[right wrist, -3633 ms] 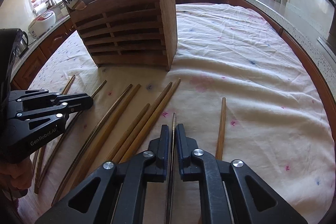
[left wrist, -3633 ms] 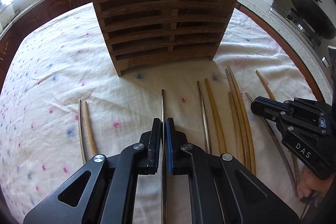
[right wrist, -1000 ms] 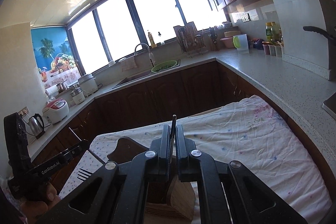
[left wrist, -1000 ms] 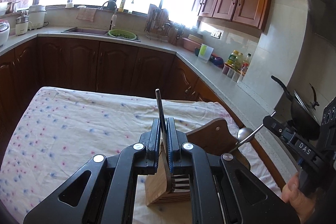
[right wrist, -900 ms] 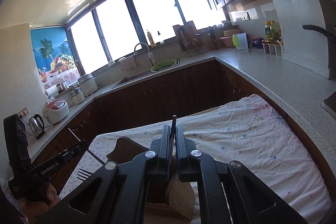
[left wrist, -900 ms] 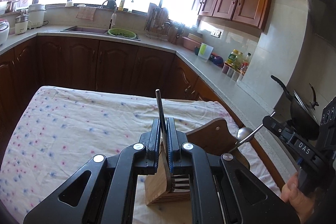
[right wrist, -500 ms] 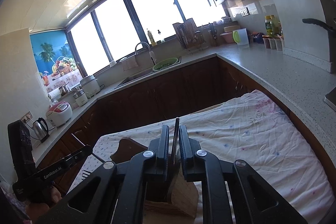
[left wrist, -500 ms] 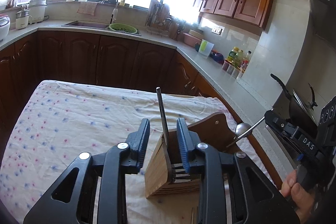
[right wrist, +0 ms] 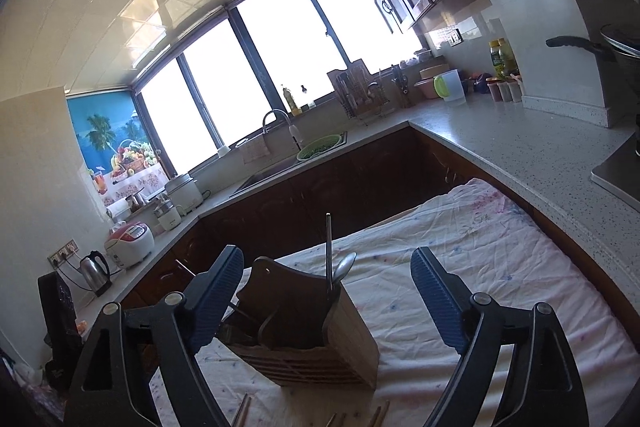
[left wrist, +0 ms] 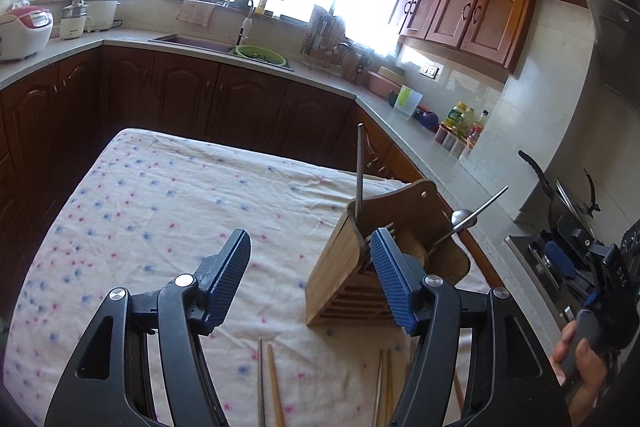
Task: Organize utensils
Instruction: 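Move both open tools back to the wooden chopsticks on the cloth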
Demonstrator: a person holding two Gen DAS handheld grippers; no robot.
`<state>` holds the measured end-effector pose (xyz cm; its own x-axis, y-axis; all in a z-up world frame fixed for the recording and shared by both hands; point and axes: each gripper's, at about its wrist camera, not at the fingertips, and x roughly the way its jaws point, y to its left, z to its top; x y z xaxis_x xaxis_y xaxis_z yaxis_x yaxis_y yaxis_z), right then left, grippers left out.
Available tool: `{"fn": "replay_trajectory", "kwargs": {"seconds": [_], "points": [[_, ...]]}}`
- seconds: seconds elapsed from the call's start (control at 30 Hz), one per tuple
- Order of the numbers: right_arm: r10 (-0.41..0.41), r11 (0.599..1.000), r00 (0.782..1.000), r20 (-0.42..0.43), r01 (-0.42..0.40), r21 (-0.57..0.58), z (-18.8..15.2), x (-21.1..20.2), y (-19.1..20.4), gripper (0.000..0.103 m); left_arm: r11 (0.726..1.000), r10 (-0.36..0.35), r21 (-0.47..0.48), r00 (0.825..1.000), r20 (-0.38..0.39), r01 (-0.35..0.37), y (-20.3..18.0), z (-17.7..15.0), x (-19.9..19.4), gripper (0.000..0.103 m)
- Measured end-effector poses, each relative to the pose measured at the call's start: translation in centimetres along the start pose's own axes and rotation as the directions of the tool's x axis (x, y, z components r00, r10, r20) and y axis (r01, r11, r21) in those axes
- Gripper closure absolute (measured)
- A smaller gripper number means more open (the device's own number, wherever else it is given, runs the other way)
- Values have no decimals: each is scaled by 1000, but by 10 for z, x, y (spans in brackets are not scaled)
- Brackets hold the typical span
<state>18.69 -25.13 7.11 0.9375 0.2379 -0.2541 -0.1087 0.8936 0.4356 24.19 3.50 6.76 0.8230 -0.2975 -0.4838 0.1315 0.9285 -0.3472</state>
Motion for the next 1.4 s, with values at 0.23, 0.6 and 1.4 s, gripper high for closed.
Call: {"fn": "replay_trajectory", "kwargs": {"seconds": [0.23,0.6,1.4], "points": [[-16,1000,999,-46,15,-22,-32,-31,0,11,999,24,-38,999,-47,-26,16,-38,-19,39],[-84,995,987,-136,76,-64,-86,-65,-3,11,997,54,-53,990,-127,-61,26,-99,-36,39],[-164,986,948,-271,152,-65,-139,-66,-26,11,997,71,53,968,-241,-60,8,-130,-17,40]]}}
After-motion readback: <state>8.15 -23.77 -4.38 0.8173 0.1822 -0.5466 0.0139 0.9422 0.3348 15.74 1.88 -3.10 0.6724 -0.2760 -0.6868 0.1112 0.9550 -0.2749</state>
